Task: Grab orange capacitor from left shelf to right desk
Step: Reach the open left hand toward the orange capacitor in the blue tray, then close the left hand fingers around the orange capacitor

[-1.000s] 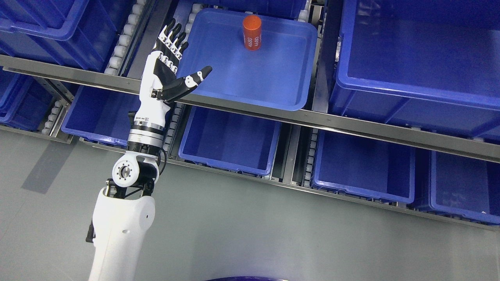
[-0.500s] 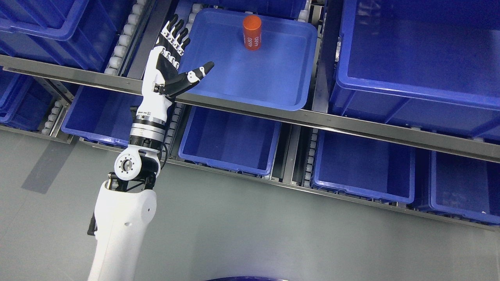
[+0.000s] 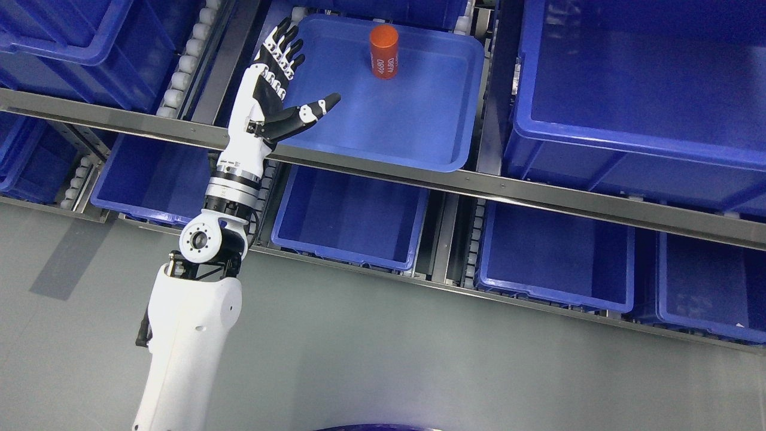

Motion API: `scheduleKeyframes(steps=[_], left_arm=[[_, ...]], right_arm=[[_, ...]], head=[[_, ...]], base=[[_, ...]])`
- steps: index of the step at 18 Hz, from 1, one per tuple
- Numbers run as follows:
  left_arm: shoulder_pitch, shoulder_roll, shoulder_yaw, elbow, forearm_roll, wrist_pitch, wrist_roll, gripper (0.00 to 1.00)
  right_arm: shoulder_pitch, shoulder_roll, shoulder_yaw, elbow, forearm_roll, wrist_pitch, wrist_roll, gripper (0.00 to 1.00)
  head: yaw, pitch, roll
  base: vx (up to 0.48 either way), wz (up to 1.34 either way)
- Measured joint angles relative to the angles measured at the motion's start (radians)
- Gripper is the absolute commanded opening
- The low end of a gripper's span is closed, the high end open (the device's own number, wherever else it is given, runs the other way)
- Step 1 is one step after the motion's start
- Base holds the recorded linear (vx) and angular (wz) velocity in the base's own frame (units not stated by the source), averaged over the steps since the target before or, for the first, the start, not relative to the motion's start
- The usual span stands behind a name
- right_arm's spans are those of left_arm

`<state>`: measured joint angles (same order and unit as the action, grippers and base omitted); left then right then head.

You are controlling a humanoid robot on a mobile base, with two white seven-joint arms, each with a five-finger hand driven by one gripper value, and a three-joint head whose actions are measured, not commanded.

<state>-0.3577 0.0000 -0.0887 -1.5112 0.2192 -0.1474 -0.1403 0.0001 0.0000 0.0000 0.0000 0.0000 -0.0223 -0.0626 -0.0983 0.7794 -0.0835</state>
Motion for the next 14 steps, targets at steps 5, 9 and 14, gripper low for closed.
scheduleKeyframes(steps=[5, 9, 14], left_arm=[[-0.030, 0.000, -0.004, 0.039, -0.002, 0.032, 0.002, 1.00], [-0.042, 0.000, -0.018, 0.057, -0.004, 0.047, 0.002, 1.00], [-0.046, 0.000, -0.031, 0.071, -0.017, 0.080, 0.002, 1.00]], right_arm=[[0.000, 0.000, 0.000, 0.000, 0.000, 0.000, 0.000, 1.00], [0.000, 0.000, 0.000, 0.000, 0.000, 0.000, 0.000, 1.00], [0.000, 0.000, 0.000, 0.000, 0.000, 0.000, 0.000, 1.00]], head=[[0.0000, 0.000, 0.000], [0.0000, 0.000, 0.000], [0.0000, 0.000, 0.000]], base=[[0.074, -0.05], [0.114, -0.10], [0.092, -0.08]])
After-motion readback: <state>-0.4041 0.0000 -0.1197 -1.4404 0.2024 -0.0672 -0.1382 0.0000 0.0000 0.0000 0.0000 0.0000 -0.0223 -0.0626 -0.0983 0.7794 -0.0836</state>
